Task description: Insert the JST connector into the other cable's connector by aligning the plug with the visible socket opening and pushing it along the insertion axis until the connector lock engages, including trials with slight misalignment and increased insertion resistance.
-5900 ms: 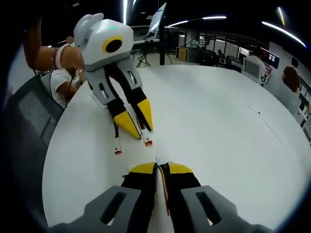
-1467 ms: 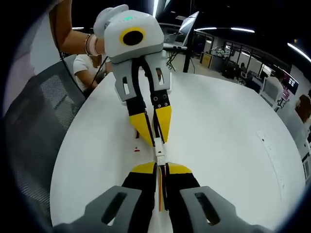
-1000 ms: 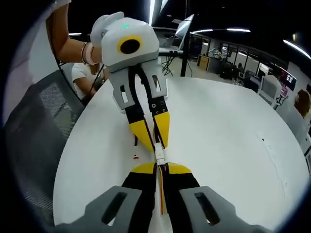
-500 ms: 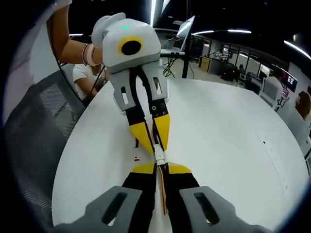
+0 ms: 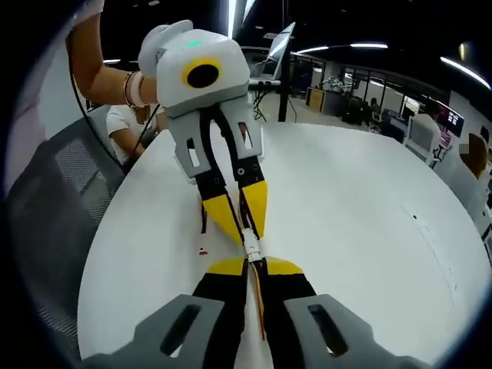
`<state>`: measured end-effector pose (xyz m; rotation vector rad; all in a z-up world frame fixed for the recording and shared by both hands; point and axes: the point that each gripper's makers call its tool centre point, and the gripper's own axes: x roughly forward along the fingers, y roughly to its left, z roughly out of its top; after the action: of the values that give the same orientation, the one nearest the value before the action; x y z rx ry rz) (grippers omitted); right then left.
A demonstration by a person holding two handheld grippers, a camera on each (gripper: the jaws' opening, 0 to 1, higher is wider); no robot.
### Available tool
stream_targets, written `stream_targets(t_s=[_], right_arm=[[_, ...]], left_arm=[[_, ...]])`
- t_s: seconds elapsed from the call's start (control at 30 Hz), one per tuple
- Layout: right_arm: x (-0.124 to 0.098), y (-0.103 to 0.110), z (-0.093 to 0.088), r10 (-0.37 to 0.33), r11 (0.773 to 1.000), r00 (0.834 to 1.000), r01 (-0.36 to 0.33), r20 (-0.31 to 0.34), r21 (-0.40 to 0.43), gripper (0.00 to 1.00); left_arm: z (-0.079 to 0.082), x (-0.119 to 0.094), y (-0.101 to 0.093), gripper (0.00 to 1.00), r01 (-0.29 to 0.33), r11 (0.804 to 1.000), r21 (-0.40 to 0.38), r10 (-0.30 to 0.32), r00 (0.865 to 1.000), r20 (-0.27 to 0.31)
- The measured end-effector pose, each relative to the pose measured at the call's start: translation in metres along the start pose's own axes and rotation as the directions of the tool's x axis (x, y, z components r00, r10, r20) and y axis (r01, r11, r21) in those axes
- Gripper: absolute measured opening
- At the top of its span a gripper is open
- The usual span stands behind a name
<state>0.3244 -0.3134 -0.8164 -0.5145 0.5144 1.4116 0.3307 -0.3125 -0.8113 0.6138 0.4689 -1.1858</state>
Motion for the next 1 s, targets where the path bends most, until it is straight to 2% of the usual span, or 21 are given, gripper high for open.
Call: stream_targets(t_s=[0.53,0.77,1.0], right_arm=[[0.015,0.005,-0.018,0.019,0.997,1.0,-0.02,0.012,0.079,0.04],[0.021,0.005,-0.02,0.011,0.996,1.0,-0.012,0.011,0.083,0.04],[0.024,0.005,-0.02,0.011,0.996,1.0,-0.012,0.008,0.084,0.04]], left_arm=[[-0.022,0.014,-0.006,0.01,0.036,0.993,-0.111,-0.038,0.999,-0.017],[-0.027,0.015,-0.006,0.01,0.037,0.994,-0.106,-0.04,0.999,-0.03],[-0.032,0.015,-0.004,0.04,0.026,0.987,-0.159,-0.031,0.999,-0.032]])
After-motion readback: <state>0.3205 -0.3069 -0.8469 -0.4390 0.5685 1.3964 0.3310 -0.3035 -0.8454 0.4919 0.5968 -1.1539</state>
